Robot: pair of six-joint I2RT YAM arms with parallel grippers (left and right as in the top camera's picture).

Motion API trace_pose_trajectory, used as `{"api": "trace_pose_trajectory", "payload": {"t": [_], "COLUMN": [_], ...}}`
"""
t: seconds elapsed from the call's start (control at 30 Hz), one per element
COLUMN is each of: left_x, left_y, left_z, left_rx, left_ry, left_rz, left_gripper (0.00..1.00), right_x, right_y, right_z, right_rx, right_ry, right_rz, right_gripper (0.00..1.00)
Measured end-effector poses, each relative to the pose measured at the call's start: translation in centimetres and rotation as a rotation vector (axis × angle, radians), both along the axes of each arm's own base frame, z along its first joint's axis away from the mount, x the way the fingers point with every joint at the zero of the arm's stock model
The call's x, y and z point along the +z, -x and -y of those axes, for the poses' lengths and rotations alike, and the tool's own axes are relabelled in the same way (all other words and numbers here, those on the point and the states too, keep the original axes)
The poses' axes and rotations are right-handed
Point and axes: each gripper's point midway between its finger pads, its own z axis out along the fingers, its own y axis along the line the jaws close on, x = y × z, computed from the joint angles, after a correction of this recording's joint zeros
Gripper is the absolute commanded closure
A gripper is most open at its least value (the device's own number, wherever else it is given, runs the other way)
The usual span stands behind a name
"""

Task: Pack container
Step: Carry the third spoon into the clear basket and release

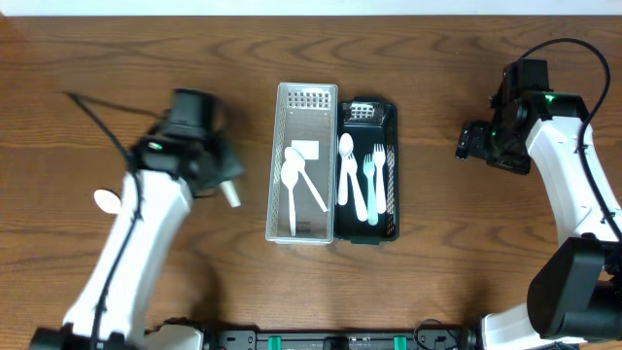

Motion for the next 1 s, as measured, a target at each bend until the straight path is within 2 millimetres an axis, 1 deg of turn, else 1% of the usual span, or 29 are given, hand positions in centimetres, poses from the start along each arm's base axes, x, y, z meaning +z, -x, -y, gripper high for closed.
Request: {"api": "trace_pose_trajectory", "payload": {"t": [0.07, 0.1, 0.13, 0.23, 0.3, 0.37, 0.4, 0.47, 0.5, 0.53, 0.57, 0.6, 0.67, 0.73, 0.77, 0.83, 0.9, 0.97, 1.0], "left_x": [0.9, 1.0, 1.0, -0.1, -1.3, -3.2, -3.9, -6.1, -6.8, -7.7, -8.2, -8.7, -9.0, -8.6, -8.2, -6.6, -3.8, -0.5, 1.5], "left_y": [0.3, 0.5, 0.7, 1.5, 1.8, 1.8, 1.9, 1.9, 1.8, 1.8, 1.9, 1.9, 1.9, 2.1, 2.1, 1.8, 1.0, 0.2, -0.2], "left_z": [3.4, 5.1, 6.3, 9.7, 11.2, 12.1, 12.3, 12.3, 12.3, 12.2, 12.2, 12.1, 12.0, 11.8, 11.8, 11.7, 11.5, 11.1, 10.5], "left_rx": [-0.096, -0.148, -0.179, -0.277, -0.318, -0.336, -0.340, -0.336, -0.332, -0.332, -0.337, -0.344, -0.354, -0.380, -0.390, -0.412, -0.422, -0.414, -0.397], "left_ry": [0.018, 0.021, 0.026, 0.019, 0.009, -0.009, -0.017, -0.044, -0.054, -0.066, -0.075, -0.085, -0.098, -0.110, -0.115, -0.128, -0.146, -0.157, -0.158], "left_rz": [0.043, 0.055, 0.059, 0.046, 0.021, -0.022, -0.040, -0.097, -0.114, -0.137, -0.150, -0.161, -0.168, -0.170, -0.168, -0.147, -0.088, -0.007, 0.043], "left_gripper": [0.94, 0.94, 0.94, 0.94, 0.94, 0.91, 0.86, 0.84, 0.83, 0.76, 0.68, 0.62, 0.55, 0.53, 0.50, 0.46, 0.43, 0.41, 0.41], "right_x": [0.0, 0.0, 0.0, 0.0, 0.0, 0.0, 0.0, 0.0, 0.0, 0.0, 0.0, 0.0, 0.0, 0.0, 0.0, 0.0, 0.0, 0.0, 0.0], "right_y": [0.0, 0.0, 0.0, 0.0, 0.0, 0.0, 0.0, 0.0, 0.1, 0.1, 0.1, 0.1, 0.1, 0.1, 0.1, 0.1, 0.2, 0.2, 0.2], "right_z": [0.0, 0.0, 0.0, 0.0, 0.0, 0.0, 0.0, 0.0, 0.0, 0.0, 0.0, 0.0, 0.0, 0.0, 0.0, 0.0, 0.0, 0.0, 0.0], "right_rx": [0.000, 0.000, 0.000, 0.000, 0.000, 0.000, 0.000, 0.000, 0.000, 0.000, 0.000, 0.000, 0.000, 0.000, 0.000, 0.000, 0.000, 0.000, 0.000], "right_ry": [0.000, 0.000, 0.000, 0.000, 0.000, 0.000, 0.000, 0.000, 0.000, 0.000, 0.000, 0.000, 0.000, 0.000, 0.000, 0.000, 0.000, -0.001, -0.001], "right_rz": [0.000, 0.000, 0.000, 0.000, -0.001, -0.001, -0.001, -0.002, -0.002, -0.003, -0.003, -0.004, -0.005, -0.005, -0.005, -0.006, -0.007, -0.008, -0.009], "right_gripper": [0.19, 0.19, 0.19, 0.19, 0.19, 0.19, 0.19, 0.19, 0.19, 0.19, 0.19, 0.18, 0.19, 0.19, 0.19, 0.19, 0.19, 0.19, 0.19]}}
